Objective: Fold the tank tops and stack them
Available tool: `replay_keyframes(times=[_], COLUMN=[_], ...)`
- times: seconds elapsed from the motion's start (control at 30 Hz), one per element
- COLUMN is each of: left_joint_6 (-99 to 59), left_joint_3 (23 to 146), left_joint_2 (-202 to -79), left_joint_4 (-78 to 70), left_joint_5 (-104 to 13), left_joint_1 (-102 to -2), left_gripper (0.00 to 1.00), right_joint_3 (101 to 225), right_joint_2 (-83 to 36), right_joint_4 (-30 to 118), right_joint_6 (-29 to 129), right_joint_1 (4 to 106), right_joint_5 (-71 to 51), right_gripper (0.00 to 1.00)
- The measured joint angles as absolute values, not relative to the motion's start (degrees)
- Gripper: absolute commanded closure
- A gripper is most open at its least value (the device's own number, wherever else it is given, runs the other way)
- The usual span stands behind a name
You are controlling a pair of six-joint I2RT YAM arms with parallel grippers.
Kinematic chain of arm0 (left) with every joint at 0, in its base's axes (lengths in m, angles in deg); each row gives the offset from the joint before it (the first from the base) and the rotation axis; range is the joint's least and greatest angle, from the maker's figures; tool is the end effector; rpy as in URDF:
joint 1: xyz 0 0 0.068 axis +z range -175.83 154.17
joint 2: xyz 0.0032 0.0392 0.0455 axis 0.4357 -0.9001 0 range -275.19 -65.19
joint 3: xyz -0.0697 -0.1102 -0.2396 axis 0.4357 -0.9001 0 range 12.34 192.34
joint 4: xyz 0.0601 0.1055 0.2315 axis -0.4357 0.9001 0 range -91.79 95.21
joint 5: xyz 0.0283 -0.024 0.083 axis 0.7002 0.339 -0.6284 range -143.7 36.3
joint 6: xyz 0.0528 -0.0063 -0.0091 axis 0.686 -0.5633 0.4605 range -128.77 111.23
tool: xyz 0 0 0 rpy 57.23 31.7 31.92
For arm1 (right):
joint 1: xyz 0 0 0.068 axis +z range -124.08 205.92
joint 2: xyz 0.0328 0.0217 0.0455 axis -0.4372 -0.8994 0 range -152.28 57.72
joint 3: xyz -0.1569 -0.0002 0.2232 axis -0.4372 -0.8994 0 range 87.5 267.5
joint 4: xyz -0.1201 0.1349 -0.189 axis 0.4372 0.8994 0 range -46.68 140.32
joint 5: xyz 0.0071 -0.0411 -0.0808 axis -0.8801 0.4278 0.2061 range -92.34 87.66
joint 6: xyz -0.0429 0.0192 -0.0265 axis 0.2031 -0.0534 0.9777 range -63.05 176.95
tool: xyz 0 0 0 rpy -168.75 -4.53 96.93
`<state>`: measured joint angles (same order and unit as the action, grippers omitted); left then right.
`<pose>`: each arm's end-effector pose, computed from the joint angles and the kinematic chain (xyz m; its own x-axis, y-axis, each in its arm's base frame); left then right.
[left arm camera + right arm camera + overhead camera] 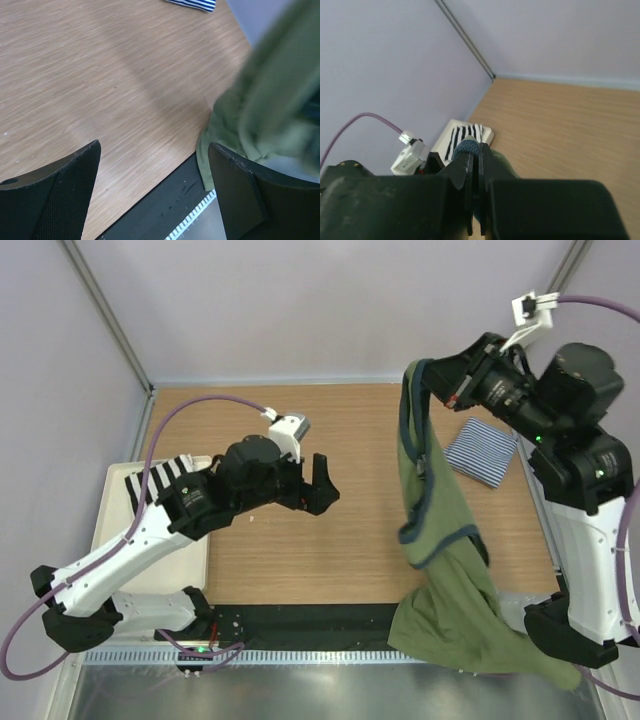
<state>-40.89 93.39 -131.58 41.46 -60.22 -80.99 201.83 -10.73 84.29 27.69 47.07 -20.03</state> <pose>0.1358 -0.1882 0.4231 -0.6347 -0.0128 -0.7726 0.4971 0.7588 -0.4209 0.1436 0.0671 0.5859 -0.2362 0.4078 -0.8820 -0.5853 0.6648 0.4641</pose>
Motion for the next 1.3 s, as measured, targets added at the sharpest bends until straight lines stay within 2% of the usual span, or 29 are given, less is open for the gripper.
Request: replay_keyframes(times=[0.1, 0.2, 0.33, 0.5, 0.8, 1.03, 1.13, 1.3], left_joint_6=[-40.6, -40.0, -39.4, -38.5, -37.5, -39.8, -40.6, -41.9], left_joint_3=[88.5, 85.5, 85.2, 84.8, 84.5, 77.7, 76.0, 76.0], left_joint_2=[-130.7, -130.6, -132.0, -134.8, -141.8, -138.7, -137.0, -137.5], left_joint_4=[35.3, 31.1, 27.2, 23.0, 19.6, 15.1, 14.5, 12.6], left_joint_5=[-60.1, -60.3, -61.3, -61.6, -59.8, -57.0, -55.9, -54.9], left_joint_1=[-83.3, -85.3, -88.2, -88.8, -89.1, -91.0, -91.5, -91.8], left_gripper=[0.11, 0.16, 0.19, 0.14, 0.16, 0.17, 0.23, 0.52], right_joint_3=[197.1, 195.0, 194.8, 193.6, 192.6, 192.5, 191.8, 190.7], right_joint_2=[-11.2, -11.2, -11.1, -10.5, -10.3, -10.3, -10.3, -10.3], right_joint_4=[86.6, 87.8, 87.6, 86.9, 86.6, 86.6, 86.5, 86.2], right_joint_6=[27.7, 27.7, 27.7, 27.7, 27.8, 28.2, 28.2, 28.2], right_joint_1=[47.1, 47.1, 47.1, 47.1, 47.1, 47.1, 47.1, 47.1], right_joint_5=[-20.0, -20.0, -20.1, -20.1, -20.0, -19.3, -19.1, -19.0], right_gripper=[0.99, 0.99, 0.99, 0.99, 0.99, 0.99, 0.99, 0.99])
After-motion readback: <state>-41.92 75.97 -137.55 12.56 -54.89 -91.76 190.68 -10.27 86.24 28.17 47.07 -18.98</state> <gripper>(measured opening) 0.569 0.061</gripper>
